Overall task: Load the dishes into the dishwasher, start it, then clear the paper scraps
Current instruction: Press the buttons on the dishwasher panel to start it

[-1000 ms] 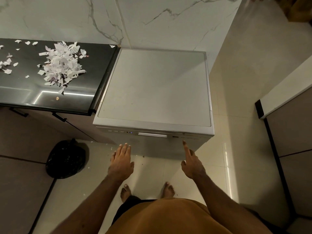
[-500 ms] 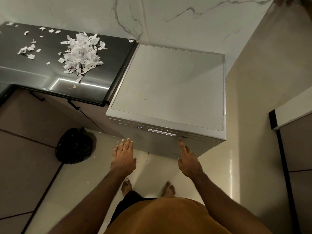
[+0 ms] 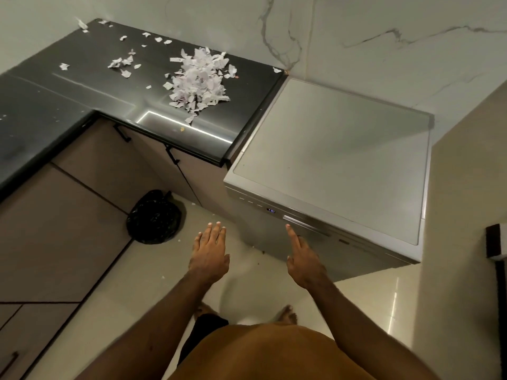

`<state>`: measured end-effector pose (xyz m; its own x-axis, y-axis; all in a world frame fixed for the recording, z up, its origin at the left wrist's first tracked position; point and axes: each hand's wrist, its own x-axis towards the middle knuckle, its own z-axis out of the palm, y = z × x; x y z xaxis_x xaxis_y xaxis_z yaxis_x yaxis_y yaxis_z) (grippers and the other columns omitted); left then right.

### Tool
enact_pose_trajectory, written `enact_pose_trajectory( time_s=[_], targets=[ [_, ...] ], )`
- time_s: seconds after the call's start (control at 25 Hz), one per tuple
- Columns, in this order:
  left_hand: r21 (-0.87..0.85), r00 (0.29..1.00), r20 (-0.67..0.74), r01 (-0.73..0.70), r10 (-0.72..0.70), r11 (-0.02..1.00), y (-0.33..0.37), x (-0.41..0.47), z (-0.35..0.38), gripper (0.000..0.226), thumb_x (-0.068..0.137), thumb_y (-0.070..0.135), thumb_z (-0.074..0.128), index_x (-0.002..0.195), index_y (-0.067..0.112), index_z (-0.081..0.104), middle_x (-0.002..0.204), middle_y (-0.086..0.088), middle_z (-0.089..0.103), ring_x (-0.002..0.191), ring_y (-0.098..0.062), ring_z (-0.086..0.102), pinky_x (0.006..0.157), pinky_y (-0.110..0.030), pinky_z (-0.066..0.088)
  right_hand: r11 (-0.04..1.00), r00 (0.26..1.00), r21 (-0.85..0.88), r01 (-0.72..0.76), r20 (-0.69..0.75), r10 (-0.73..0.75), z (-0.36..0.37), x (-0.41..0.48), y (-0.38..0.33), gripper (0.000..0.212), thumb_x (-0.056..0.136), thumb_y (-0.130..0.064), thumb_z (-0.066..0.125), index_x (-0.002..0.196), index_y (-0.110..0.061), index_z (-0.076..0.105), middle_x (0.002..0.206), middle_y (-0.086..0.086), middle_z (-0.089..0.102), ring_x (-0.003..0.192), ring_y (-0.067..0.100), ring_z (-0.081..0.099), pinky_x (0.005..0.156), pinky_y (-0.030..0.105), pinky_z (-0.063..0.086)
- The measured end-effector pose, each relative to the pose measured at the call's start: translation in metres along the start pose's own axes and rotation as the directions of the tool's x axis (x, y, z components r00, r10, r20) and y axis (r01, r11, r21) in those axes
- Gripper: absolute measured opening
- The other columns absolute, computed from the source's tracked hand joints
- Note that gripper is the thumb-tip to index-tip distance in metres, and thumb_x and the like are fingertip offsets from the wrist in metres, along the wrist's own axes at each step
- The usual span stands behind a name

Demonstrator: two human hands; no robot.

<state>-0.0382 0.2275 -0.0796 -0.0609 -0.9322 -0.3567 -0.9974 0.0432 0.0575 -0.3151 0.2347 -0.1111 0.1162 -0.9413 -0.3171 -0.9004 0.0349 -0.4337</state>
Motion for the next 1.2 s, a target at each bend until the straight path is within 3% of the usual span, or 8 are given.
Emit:
enact_pose_trajectory(
  time_s=[0.08,0.16,0.24,0.4,0.6,0.76,1.2],
  targets=[
    [-0.017,1.0,-0.015,0.004,-0.004,1.0,-0.02,0.0,-0.006,0.085,0.103,0.042,0.049,0.165,0.013,-0.001,0.173,-0.005,-0.005,0.159,-0.025,-0.009,0.128,-0.049,0.003,0.999,0.999,-0.011,0.032,-0.006,-0.032,0.006,0.014,-0.025,0.099,0.096,-0.021,0.059,0.163,-0.04,-0.011,0.148,0.004,0.043,0.114,0.031,0.061,0.094,0.048,0.055],
    [-0.051,0.999,-0.038,0.016,-0.018,0.999,-0.046,0.001,-0.011,0.086,0.103,0.042,0.05,0.165,0.014,-0.002,0.173,-0.004,-0.007,0.159,-0.025,-0.01,0.128,-0.049,0.003,0.995,0.997,-0.072,0.068,-0.04,-0.071,0.015,0.026,-0.052,0.095,0.096,-0.024,0.06,0.166,-0.032,-0.004,0.156,0.005,0.04,0.13,0.03,0.055,0.105,0.046,0.05],
    [-0.066,0.998,-0.05,0.025,-0.028,0.997,-0.077,0.003,-0.016,0.086,0.102,0.042,0.05,0.164,0.015,-0.004,0.173,-0.005,-0.008,0.159,-0.025,-0.011,0.129,-0.05,0.004,0.984,0.987,-0.146,0.1,-0.114,-0.117,0.026,0.038,-0.079,0.089,0.097,-0.027,0.06,0.167,-0.025,0.006,0.168,0.007,0.03,0.15,0.027,0.037,0.121,0.045,0.034],
    [-0.069,0.997,-0.036,0.071,-0.073,0.995,-0.148,0.003,-0.02,0.084,0.103,0.043,0.047,0.165,0.014,-0.002,0.173,-0.005,-0.006,0.159,-0.024,-0.011,0.129,-0.048,0.001,0.962,0.973,-0.249,0.11,-0.172,-0.155,0.043,0.062,-0.143,0.086,0.096,-0.028,0.06,0.167,-0.022,0.013,0.172,0.009,0.02,0.158,0.028,0.02,0.129,0.048,0.014],
    [-0.103,0.989,-0.016,0.142,-0.144,0.985,-0.233,0.004,-0.022,0.083,0.102,0.042,0.048,0.165,0.014,0.0,0.173,-0.004,-0.006,0.159,-0.023,-0.011,0.128,-0.047,0.0,0.969,0.974,-0.24,0.068,-0.196,-0.117,0.067,0.094,-0.221,0.089,0.09,-0.027,0.065,0.166,-0.021,0.02,0.171,0.01,0.024,0.157,0.029,0.026,0.129,0.05,0.016],
    [-0.125,0.988,0.034,0.153,-0.15,0.98,-0.276,0.006,-0.028,0.083,0.103,0.045,0.047,0.165,0.014,0.002,0.173,-0.003,-0.006,0.159,-0.023,-0.01,0.128,-0.046,0.0,0.971,0.978,-0.225,0.082,-0.169,-0.122,0.083,0.107,-0.262,0.087,0.097,-0.032,0.059,0.167,-0.024,0.009,0.174,0.008,0.013,0.16,0.026,0.014,0.13,0.048,0.006],
    [-0.166,0.993,-0.012,0.113,-0.116,0.98,-0.319,0.07,-0.057,0.081,0.102,0.045,0.05,0.165,0.015,0.009,0.173,-0.003,0.0,0.159,-0.023,-0.004,0.128,-0.045,0.005,0.941,0.963,-0.306,0.146,-0.173,-0.205,0.067,0.192,-0.308,0.077,0.103,-0.048,0.048,0.167,-0.024,0.011,0.173,0.005,0.014,0.16,0.024,0.014,0.13,0.049,0.012]
  ],
)
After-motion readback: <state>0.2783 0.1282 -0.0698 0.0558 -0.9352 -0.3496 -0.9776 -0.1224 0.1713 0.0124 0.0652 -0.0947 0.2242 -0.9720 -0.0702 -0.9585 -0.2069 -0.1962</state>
